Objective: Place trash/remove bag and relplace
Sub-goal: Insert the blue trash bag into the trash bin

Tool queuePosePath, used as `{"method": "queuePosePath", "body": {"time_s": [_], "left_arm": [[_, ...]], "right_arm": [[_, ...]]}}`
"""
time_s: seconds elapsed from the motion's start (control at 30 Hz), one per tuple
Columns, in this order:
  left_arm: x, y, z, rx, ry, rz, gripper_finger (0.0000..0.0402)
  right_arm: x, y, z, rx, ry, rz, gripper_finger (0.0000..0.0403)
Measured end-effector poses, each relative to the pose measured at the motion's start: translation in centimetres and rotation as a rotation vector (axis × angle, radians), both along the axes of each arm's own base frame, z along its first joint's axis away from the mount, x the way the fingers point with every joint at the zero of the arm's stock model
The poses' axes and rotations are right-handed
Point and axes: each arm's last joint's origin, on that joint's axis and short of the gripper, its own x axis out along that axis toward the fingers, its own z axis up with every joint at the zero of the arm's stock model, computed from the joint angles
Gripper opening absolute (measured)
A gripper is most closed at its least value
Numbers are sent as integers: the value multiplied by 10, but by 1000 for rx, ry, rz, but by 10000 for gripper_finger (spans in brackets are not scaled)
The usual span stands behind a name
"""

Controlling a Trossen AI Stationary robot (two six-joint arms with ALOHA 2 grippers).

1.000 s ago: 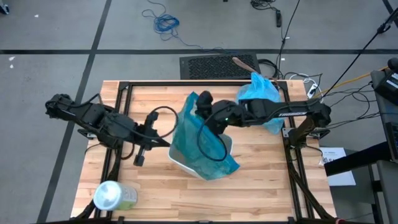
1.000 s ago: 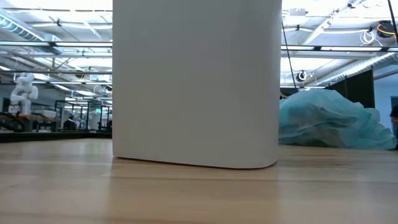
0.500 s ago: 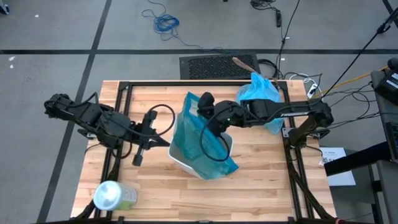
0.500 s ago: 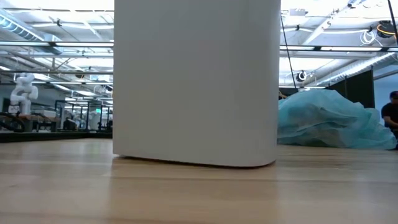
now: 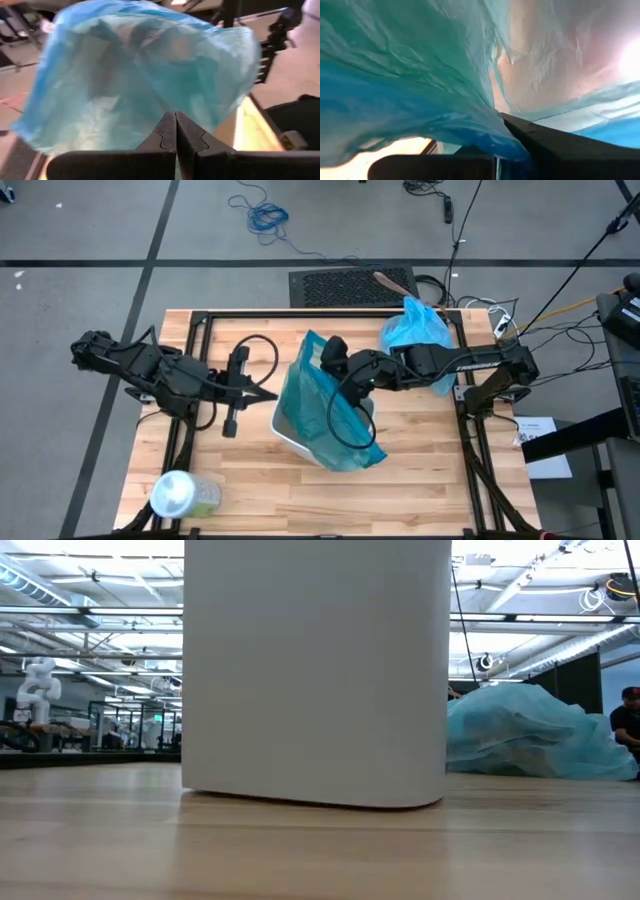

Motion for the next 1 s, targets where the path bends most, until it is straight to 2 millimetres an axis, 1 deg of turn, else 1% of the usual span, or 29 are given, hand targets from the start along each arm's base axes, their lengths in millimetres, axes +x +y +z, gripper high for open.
{"method": "queuePosePath", "body": {"time_s": [0.13, 0.2, 0.27, 0.33, 0.43, 0.5, 0.6, 0.7, 0.77, 0.9, 1.0], "left_arm": [[3, 4, 6, 34, -60, 17, 1], [3, 8, 12, 42, -93, 20, 8], [4, 12, 15, 30, -111, 28, 23], [5, 16, 14, -2, -95, 18, 42], [14, 17, 9, -58, -53, -58, 64], [25, 13, 2, -74, -33, -111, 70], [51, 5, -17, -55, 24, -134, 69], [81, -3, -40, -24, 82, -139, 57], [97, -7, -51, -9, 96, -147, 42], [116, -12, -68, 0, 127, -145, 7], [125, -11, -76, 18, 148, -67, 4]], "right_arm": [[0, -4, 0, -38, 15, 15, 0], [2, -11, 1, -67, 16, 17, 0], [3, -19, 2, -95, 15, 8, 0], [5, -27, 4, -110, -3, -9, 0], [5, -33, 7, -118, -24, -18, 0], [5, -34, 11, -124, -49, -15, 0], [4, -34, 15, -129, -80, -13, 0], [3, -33, 19, -123, -106, -15, 0], [0, -33, 21, -114, -112, -20, 0], [-7, -34, 28, -84, -143, -35, 0], [-11, -34, 31, -63, -160, -46, 0]]}}
